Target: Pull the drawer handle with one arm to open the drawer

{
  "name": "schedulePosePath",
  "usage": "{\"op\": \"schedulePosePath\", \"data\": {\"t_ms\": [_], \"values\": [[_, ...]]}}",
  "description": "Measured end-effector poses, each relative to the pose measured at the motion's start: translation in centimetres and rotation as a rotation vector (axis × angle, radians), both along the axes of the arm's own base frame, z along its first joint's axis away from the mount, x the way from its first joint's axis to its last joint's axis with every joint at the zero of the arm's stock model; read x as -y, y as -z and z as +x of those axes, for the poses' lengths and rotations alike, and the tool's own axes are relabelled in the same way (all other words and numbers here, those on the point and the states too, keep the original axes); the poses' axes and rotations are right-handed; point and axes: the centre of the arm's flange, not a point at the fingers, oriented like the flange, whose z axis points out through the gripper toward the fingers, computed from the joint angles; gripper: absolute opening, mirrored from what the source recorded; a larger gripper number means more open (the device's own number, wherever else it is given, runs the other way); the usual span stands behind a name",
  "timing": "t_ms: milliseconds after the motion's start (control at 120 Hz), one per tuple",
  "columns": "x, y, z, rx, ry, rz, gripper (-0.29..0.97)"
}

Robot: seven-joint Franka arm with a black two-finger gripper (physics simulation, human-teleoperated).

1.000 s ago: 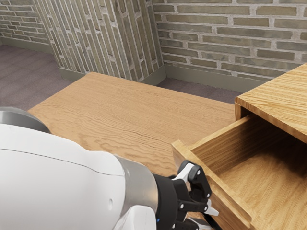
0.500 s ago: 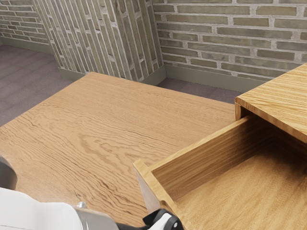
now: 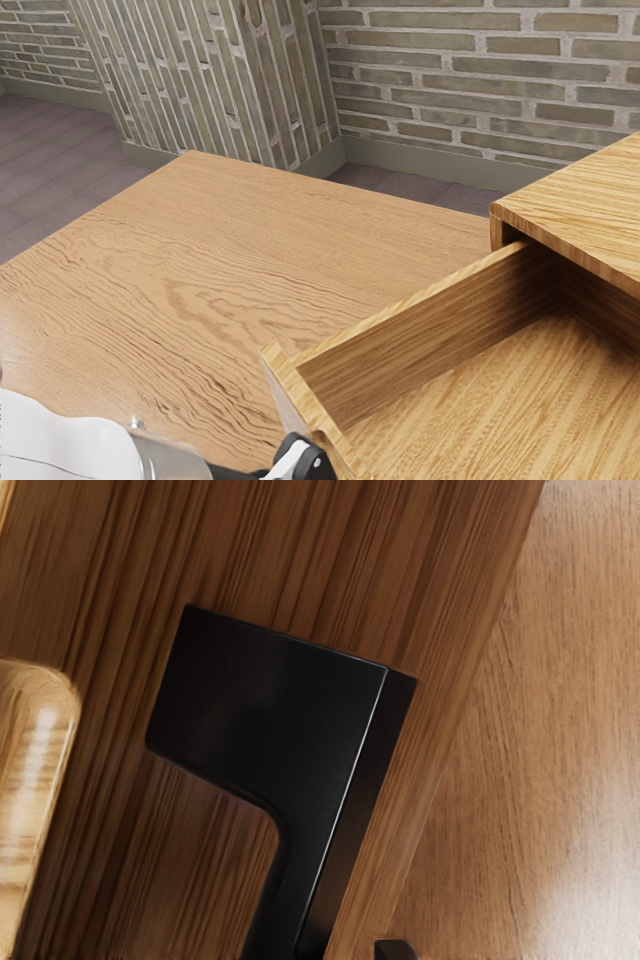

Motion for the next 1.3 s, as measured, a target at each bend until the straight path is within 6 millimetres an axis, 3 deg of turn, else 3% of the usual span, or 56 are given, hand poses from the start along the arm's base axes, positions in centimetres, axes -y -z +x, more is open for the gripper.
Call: {"op": "schedulePosePath", "data": {"t_ms": [233,475,592,792,983,1050,1100,1125,1167,1183,1208,1250,1300], "values": [[-0.1,0.1,0.0,0.000,-0.002,0.008,0.16],[-0.1,-0.4,-0.1,0.032,0.003,0.013,0.00],[-0.2,-0.6,0.0,0.048,0.003,0.012,-0.15],[-0.3,-1.4,-0.2,0.079,0.012,-0.005,0.15],[-0.2,-1.6,-0.3,0.089,0.017,-0.007,0.29],[0.2,-4.4,-0.8,0.108,0.022,-0.033,0.32],[1.2,-9.6,-2.3,0.134,0.041,-0.076,0.34],[1.6,-13.1,-2.7,0.141,0.046,-0.105,0.35],[0.5,-18.6,-0.1,0.104,-0.002,-0.159,0.36],[-1.0,-20.4,2.2,0.075,-0.049,-0.182,0.38],[-4.7,-22.4,6.5,0.029,-0.155,-0.217,0.42],[-11.1,-23.4,12.5,-0.042,-0.359,-0.247,0.46],[-17.8,-21.8,18.5,-0.132,-0.609,-0.251,0.51]]}}
